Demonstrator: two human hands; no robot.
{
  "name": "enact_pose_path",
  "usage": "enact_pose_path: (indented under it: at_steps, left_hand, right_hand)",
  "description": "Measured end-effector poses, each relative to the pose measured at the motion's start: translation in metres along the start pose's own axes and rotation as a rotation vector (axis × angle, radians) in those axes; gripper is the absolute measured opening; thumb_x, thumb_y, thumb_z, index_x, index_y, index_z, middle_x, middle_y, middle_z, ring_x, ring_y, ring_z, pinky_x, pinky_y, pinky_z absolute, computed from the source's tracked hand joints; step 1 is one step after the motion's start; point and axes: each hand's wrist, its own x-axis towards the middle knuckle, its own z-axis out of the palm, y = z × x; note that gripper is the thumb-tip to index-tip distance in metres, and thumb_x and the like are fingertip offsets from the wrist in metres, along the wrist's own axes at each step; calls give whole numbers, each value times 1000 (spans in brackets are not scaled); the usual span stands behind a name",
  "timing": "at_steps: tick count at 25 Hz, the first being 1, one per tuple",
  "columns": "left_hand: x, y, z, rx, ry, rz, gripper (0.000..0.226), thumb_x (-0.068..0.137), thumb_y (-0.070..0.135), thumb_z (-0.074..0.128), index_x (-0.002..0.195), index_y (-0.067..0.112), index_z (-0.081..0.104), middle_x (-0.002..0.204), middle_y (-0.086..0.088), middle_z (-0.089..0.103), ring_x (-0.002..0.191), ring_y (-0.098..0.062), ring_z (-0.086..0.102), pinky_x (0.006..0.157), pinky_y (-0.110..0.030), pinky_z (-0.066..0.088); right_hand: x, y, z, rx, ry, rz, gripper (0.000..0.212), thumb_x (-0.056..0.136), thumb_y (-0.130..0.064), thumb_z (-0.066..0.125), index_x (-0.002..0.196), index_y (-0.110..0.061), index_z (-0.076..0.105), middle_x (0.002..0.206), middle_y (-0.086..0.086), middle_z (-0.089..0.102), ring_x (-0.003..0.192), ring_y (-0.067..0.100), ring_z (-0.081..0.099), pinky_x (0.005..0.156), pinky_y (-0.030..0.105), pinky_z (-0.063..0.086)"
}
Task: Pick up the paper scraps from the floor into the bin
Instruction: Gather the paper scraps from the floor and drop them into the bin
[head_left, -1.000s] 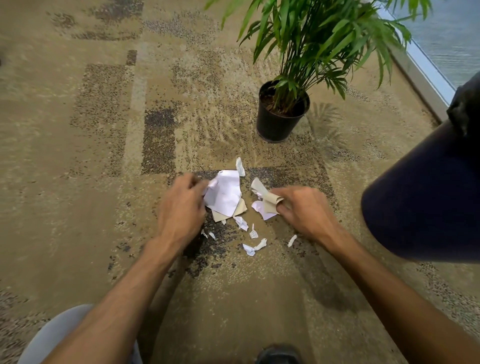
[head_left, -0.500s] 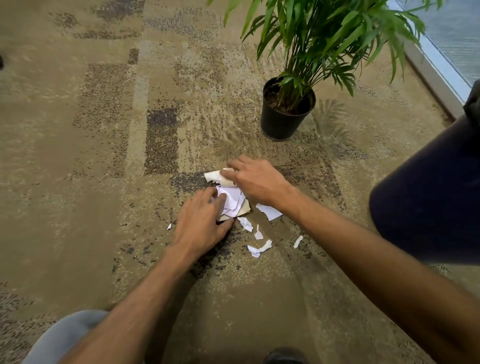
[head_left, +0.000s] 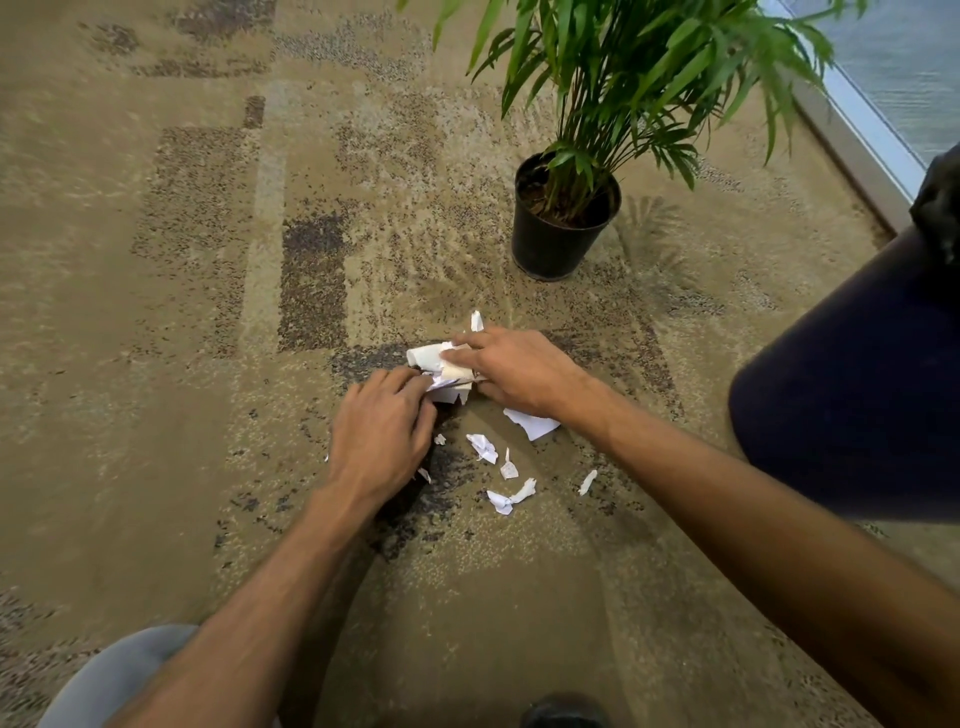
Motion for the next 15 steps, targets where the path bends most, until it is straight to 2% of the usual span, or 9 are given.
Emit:
enact_pose_path:
  at_steps: [3, 5, 9, 12, 15]
  left_hand:
    - [2, -5, -3, -52, 65, -6, 24, 95, 19, 49, 112, 11, 64, 102, -5, 66, 83, -15, 56, 76, -34, 46]
    - [3, -7, -7, -96, 120, -17, 24, 94, 18, 46, 107, 8, 64, 93, -7, 65, 77, -12, 49, 71, -33, 46]
    - [6, -14, -14, -111, 192, -76, 20, 93, 10, 50, 104, 1, 64, 89, -10, 65, 74, -10, 43, 64, -30, 43]
    - [9, -18, -13, -153, 183, -126, 26, 95, 11, 48, 115, 0, 60, 95, -11, 64, 77, -12, 48, 68, -35, 50]
    - [16, -12, -4, -149, 167, -100, 30, 95, 12, 50, 122, 1, 58, 106, -14, 65, 85, -19, 57, 73, -41, 55]
  right_hand:
    - [-8, 8, 1, 77, 73, 24, 44, 94, -9, 50, 136, -23, 55, 133, 0, 60, 105, 18, 64, 82, 35, 56]
    - [-15, 16, -5, 180, 95, 101, 41, 95, -11, 48, 132, -24, 58, 118, 1, 69, 95, 16, 66, 80, 35, 56]
    - [-22, 32, -31, 325, 119, 288, 35, 98, -22, 51, 132, -30, 57, 100, -4, 69, 77, 12, 63, 69, 29, 56]
    - [-16, 47, -40, 268, 138, 336, 35, 99, -30, 48, 133, -33, 55, 94, -4, 66, 75, 14, 63, 68, 30, 57]
    - [-6, 48, -27, -45, 123, 294, 34, 100, -25, 49, 133, -29, 54, 99, 1, 63, 85, 17, 58, 73, 32, 52]
